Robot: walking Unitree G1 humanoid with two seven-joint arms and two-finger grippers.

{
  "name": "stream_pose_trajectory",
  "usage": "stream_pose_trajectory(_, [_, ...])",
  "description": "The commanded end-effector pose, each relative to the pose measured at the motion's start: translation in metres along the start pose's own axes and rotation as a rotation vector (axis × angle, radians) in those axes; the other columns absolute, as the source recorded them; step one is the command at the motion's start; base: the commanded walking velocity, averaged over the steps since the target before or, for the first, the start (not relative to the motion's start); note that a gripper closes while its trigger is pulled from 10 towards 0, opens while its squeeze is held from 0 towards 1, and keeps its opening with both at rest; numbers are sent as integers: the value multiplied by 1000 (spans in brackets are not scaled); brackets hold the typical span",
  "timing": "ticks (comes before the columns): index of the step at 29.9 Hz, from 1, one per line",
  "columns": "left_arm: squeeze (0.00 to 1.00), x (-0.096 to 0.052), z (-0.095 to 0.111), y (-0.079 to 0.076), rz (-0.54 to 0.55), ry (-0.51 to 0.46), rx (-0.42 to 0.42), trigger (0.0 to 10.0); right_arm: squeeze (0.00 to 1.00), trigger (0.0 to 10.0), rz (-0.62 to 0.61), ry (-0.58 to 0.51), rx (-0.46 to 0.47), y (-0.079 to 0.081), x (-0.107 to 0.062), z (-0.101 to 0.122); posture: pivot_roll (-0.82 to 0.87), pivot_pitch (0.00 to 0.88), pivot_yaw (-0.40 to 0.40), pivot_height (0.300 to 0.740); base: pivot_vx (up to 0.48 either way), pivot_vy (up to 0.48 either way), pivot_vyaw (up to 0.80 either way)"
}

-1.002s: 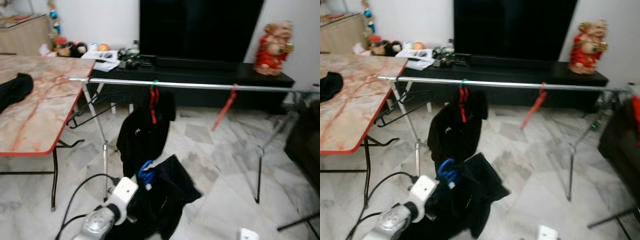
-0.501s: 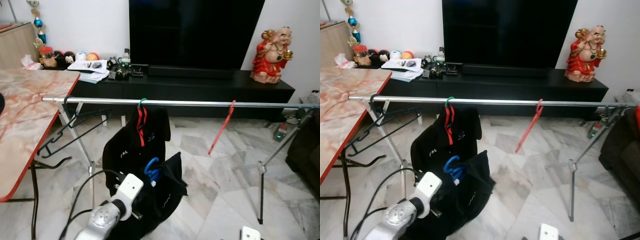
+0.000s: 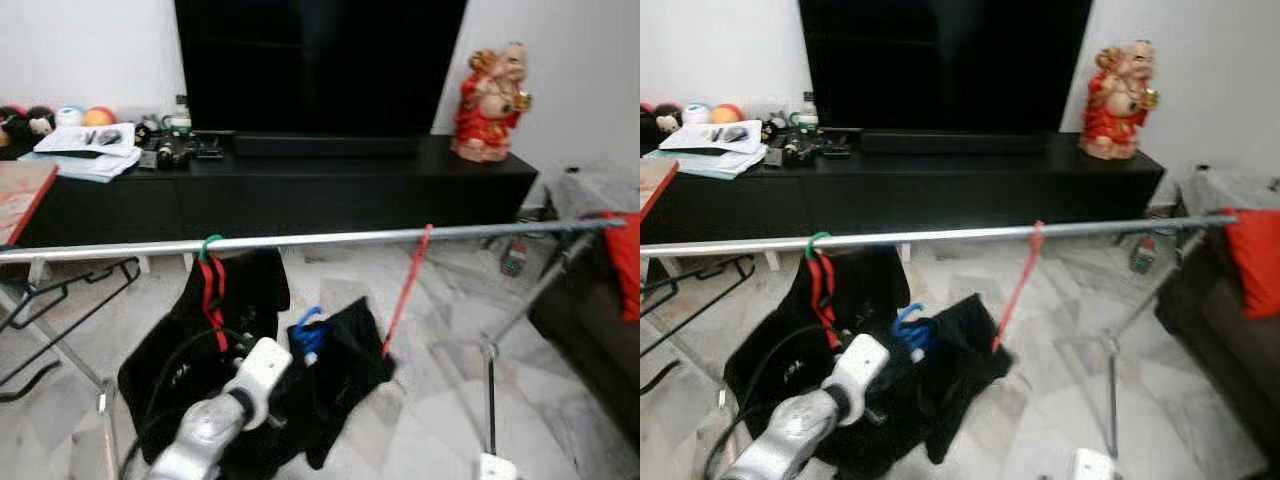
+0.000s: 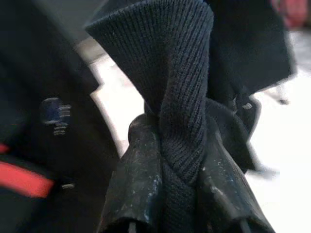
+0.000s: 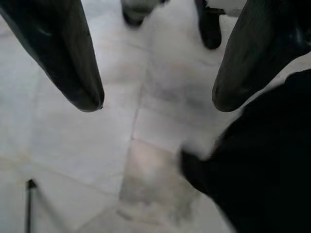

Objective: Hang hanger

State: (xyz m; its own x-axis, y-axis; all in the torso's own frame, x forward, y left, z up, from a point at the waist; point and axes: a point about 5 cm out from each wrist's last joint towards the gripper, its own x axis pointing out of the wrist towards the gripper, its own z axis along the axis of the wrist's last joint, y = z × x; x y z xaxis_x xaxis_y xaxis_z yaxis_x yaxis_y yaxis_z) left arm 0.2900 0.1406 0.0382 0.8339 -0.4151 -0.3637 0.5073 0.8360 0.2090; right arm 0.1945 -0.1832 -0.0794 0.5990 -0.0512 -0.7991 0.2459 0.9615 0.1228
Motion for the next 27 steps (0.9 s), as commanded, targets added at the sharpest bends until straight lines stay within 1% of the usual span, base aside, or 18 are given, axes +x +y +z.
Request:
stream_pose_trajectory(1, [0, 7, 16, -5, -16, -58, 23, 10000, 0, 10000, -43, 16, -5, -17, -2, -3, 92, 0, -54, 740, 480, 0, 0])
stream_pose_trajectory(6, [0, 8, 17, -5, -31, -52, 33, 10000, 0, 10000, -45, 16, -10, -17, -2, -3, 95, 0, -56, 740, 480, 0, 0])
stream_pose_trajectory(9, [0, 9, 21, -6, -56, -81, 48, 10000, 0, 10000, -47, 14, -14, -18, -2, -2, 94, 0, -57, 740, 321, 0, 0])
stream_pose_trajectory(11, [0, 8, 23, -7, -96, -87, 75, 10000, 0, 10000, -50, 14, -21, -18, -2, -2, 94, 0, -58, 740, 0, 0, 0])
stream_pose_trajectory(12, [0, 7, 22, -8, -145, -74, 129, 10000, 0, 10000, -51, 13, -26, -18, -2, -2, 95, 0, -58, 740, 0, 0, 0])
stream_pose_trajectory(13, [0, 7, 22, -8, -145, -74, 129, 10000, 0, 10000, -51, 13, -26, -18, -2, -2, 95, 0, -58, 740, 0, 0, 0])
stream_pose_trajectory(15, [0, 7, 24, -9, -195, -73, 185, 10000, 0, 10000, -51, 14, -30, -18, -2, -2, 99, 0, -60, 740, 0, 0, 0])
stream_pose_trajectory(19, [0, 9, 32, -6, -193, -99, 184, 10000, 0, 10000, -48, 17, -45, -18, -2, -2, 96, 0, -63, 740, 0, 0, 0])
stream_pose_trajectory(21, [0, 11, 42, -4, -189, -130, 190, 10000, 0, 10000, -47, 16, -45, -19, -2, -2, 96, 0, -68, 740, 0, 0, 0])
stream_pose_trajectory(22, [0, 11, 42, -4, -189, -130, 190, 10000, 0, 10000, -47, 16, -45, -19, -2, -2, 96, 0, -68, 740, 0, 0, 0])
stream_pose_trajectory(23, [0, 13, 48, -3, -190, -148, 192, 10000, 0, 10000, -48, 15, -47, -19, -2, -1, 95, 0, -69, 740, 0, 0, 0])
stream_pose_trajectory(26, [0, 14, 52, -2, -189, -158, 197, 10000, 0, 10000, -49, 15, -48, -19, -2, -1, 93, 0, -74, 740, 0, 0, 0])
stream_pose_trajectory(27, [0, 15, 56, 0, -171, -166, 194, 10000, 0, 10000, -49, 15, -50, -20, -2, -1, 94, 0, -78, 740, 0, 0, 0])
